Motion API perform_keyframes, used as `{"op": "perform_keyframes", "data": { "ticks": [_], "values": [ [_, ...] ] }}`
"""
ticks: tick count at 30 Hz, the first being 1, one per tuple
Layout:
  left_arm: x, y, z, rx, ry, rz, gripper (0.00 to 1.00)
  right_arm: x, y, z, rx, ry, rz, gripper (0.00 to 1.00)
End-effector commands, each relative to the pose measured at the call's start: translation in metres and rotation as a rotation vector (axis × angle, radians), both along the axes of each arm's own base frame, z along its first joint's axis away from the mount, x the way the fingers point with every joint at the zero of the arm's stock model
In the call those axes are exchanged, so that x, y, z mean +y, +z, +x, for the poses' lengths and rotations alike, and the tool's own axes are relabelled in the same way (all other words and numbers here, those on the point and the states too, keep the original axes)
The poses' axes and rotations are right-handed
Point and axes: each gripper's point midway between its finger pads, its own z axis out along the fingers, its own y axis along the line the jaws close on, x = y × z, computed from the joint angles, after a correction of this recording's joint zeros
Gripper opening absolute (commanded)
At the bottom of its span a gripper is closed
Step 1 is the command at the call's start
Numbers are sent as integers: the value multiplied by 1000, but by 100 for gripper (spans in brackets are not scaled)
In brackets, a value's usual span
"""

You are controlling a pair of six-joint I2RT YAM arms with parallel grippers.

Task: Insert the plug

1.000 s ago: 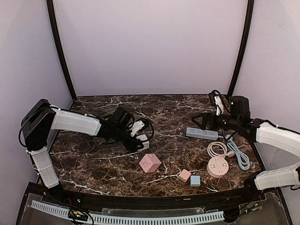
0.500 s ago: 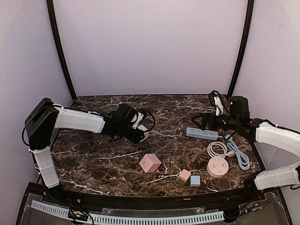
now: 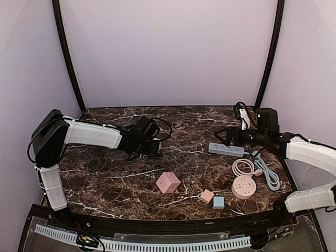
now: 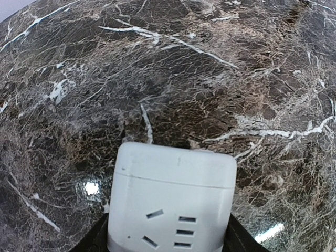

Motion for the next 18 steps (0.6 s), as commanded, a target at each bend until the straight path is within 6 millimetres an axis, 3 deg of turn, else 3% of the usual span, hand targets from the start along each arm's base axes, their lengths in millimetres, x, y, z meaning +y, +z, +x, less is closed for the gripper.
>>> {"op": "perform_keyframes", "data": {
  "ticks": [1,7,12,18],
  "values": [
    [6,1,-1,12,100,-4,58,1,10,4,-18,-10,5,99],
    [5,-8,-1,30,101,6,61,0,10,3,-19,-14,6,99],
    [2,-10,-5,37,75,13,75,-1,9,3,-18,-20,2,99],
    [-1,-2,-12,26,-6,40,82,-1,8,2,-17,-17,1,99]
  ]
}}
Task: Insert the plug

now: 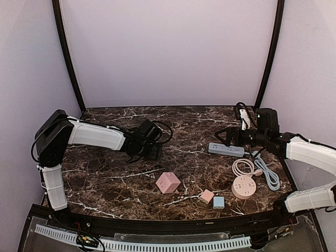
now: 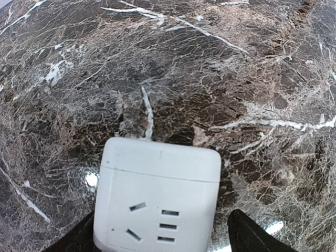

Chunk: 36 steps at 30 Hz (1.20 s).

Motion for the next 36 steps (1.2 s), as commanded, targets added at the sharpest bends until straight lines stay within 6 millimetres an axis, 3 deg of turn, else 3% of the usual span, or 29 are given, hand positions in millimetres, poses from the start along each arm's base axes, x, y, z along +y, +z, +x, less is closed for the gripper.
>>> {"op": "perform_keyframes", "data": {
  "ticks": [1,8,18,24,29,31,33,35,36],
  "values": [
    [-4,15,-9,-6,-84,19,82,2,11,0,-26,0,9,99],
    [-4,15,-16,-24,-219,81,78,2,8,3,-31,1,-9,99],
    [-13,17,-17,-47,-306,86,42,-1,10,7,-41,-26,-4,99],
    [-25,35,-22,-58,-377,33,35,-6,22,9,-92,-65,20,99],
    [-27,44,-23,-67,-406,36,36,1,26,4,-105,-12,30,99],
    [-25,43,-22,-67,-402,45,42,3,25,3,-99,2,31,99],
    [-24,42,-23,-64,-399,50,54,4,23,2,-93,13,31,99],
    [-24,41,-22,-63,-391,48,75,5,23,1,-90,21,33,99],
    [-23,44,-19,-70,-376,47,78,6,23,1,-90,25,35,99]
  ]
}}
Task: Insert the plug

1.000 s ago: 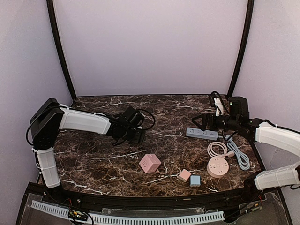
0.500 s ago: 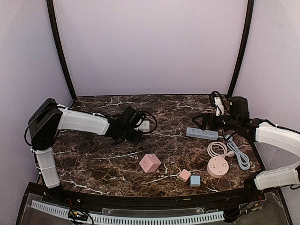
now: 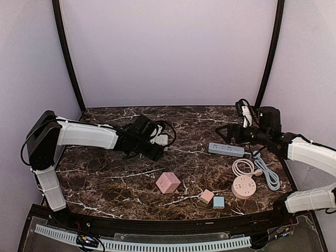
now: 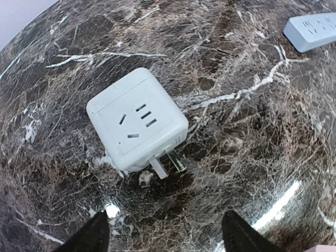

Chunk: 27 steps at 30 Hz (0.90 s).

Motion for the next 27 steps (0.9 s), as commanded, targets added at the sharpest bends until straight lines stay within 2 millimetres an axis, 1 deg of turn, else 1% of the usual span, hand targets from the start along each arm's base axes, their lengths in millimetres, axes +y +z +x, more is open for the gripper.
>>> {"op": "perform_keyframes", "data": {
  "ticks": [1,4,6,7,9,10,11,12,19,27],
  "values": [
    [1,12,0,-5,27,-15,83,7,5,-4,-21,44,15,99],
    [-1,15,7,-1,114,-62,87,7,6,-5,-18,42,20,99],
    [-4,14,12,8,165,-98,93,6,7,-5,-20,33,22,99],
    [-7,11,14,8,177,-105,97,5,7,-5,-21,30,22,99],
    [-5,6,22,-17,235,-93,98,4,6,-6,-20,24,20,98],
    [-5,-2,23,-10,253,-87,99,3,5,-6,-18,23,21,99],
    [-5,-1,26,-22,270,-85,99,3,5,-6,-17,22,21,99],
    [-6,-5,27,-21,281,-88,99,3,4,-6,-15,20,18,99],
    [-14,-3,37,-80,317,-85,98,0,2,-5,-14,6,6,99],
    [-12,-10,40,-109,323,-65,94,0,5,-6,-21,8,9,99]
  ]
}}
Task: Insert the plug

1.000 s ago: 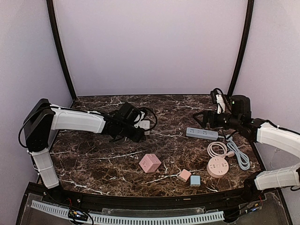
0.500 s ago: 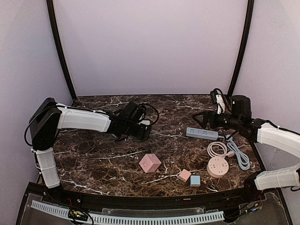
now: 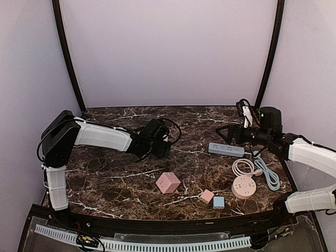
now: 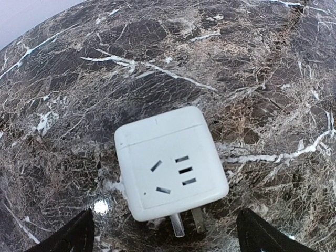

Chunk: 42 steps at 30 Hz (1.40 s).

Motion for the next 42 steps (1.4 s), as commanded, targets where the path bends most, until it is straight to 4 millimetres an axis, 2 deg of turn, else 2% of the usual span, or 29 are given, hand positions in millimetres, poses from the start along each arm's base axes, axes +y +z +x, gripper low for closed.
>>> {"op": "perform_keyframes", "data": {
  "ticks": [1,12,18,20,23,25,33,42],
  "values": [
    [-4,6,5,-37,11,-10,93,0,2,-1,-15,-3,-1,99],
    [-8,5,9,-49,-4,2,87,-3,-1,-1,-12,-16,-9,99],
    [-8,3,10,-42,12,-2,78,-3,0,-3,-13,-15,-3,99],
    [-11,2,11,-38,6,-10,81,-2,0,-3,-12,-11,-1,99],
    [-15,3,13,-39,13,-23,92,-2,0,-4,-10,-9,1,99],
    [-15,3,15,-45,27,-28,93,-2,0,-4,-10,-9,1,99],
    [-8,5,26,-79,122,-15,81,-4,0,-5,-11,-19,2,99],
    [-14,5,24,-57,78,-11,56,-5,1,-6,-13,-23,5,99]
  ]
}}
